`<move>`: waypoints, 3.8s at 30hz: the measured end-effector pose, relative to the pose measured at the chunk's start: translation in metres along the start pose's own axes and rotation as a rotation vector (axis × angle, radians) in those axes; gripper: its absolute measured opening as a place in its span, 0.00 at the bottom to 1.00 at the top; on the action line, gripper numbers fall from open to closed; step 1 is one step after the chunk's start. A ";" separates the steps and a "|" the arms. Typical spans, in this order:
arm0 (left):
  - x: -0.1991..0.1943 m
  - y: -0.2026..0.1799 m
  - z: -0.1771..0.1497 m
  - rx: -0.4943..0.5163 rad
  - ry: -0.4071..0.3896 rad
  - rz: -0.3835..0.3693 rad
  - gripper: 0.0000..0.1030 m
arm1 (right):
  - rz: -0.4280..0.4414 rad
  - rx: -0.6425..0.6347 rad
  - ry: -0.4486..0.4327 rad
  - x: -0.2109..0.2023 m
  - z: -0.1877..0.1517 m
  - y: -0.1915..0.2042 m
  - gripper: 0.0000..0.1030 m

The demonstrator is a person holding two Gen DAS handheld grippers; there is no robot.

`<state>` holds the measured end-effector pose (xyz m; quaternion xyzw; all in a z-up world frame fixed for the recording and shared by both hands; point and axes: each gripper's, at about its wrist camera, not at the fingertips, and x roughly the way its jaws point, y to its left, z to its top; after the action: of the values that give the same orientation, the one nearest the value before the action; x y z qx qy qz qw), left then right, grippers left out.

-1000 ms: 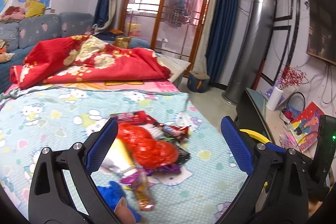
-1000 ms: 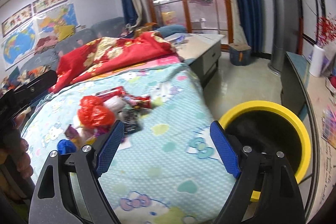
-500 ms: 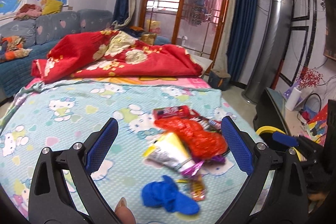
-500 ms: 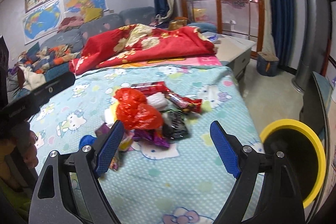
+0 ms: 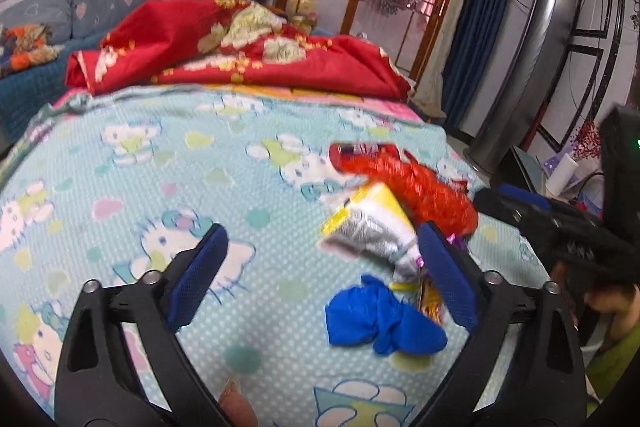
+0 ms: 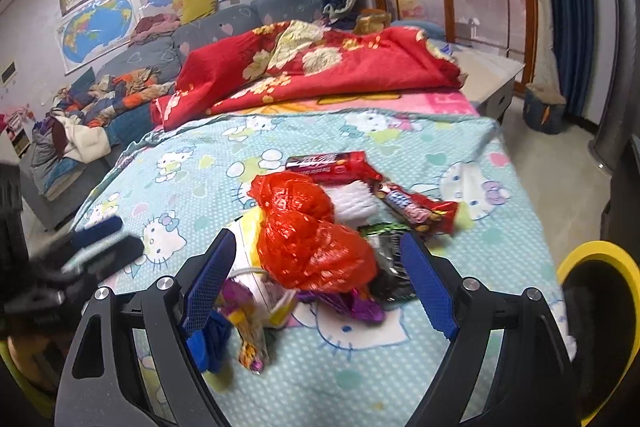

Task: Collect trash
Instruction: 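Grasp the red plastic bag with the right tool while the left tool grasps the blue glove, then carry both items over the yellow bin and open both tools to drop them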

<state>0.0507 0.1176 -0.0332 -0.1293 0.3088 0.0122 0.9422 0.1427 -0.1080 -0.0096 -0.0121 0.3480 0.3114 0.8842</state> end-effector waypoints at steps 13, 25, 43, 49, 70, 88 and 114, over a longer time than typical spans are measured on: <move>0.032 -0.028 -0.041 0.081 0.200 -0.151 0.67 | 0.024 0.015 0.095 0.035 -0.007 0.002 0.50; 0.032 -0.029 -0.039 0.099 0.212 -0.144 0.19 | 0.061 0.044 0.016 0.009 -0.008 -0.007 0.25; -0.008 -0.030 0.007 0.041 0.043 -0.157 0.17 | 0.034 0.084 -0.091 -0.042 -0.005 -0.023 0.25; -0.012 -0.046 0.015 0.055 0.021 -0.182 0.17 | 0.009 0.094 -0.116 -0.055 -0.005 -0.032 0.25; -0.003 -0.116 0.032 0.153 0.001 -0.266 0.17 | -0.087 0.183 -0.156 -0.090 -0.023 -0.087 0.25; 0.016 -0.169 0.028 0.241 0.029 -0.334 0.17 | -0.210 0.298 -0.185 -0.121 -0.045 -0.147 0.25; 0.040 -0.263 0.013 0.351 0.070 -0.466 0.17 | -0.393 0.505 -0.204 -0.165 -0.097 -0.235 0.25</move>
<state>0.1173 -0.1352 0.0151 -0.0323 0.3003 -0.2627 0.9164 0.1224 -0.4102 -0.0263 0.1716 0.3148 0.0386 0.9327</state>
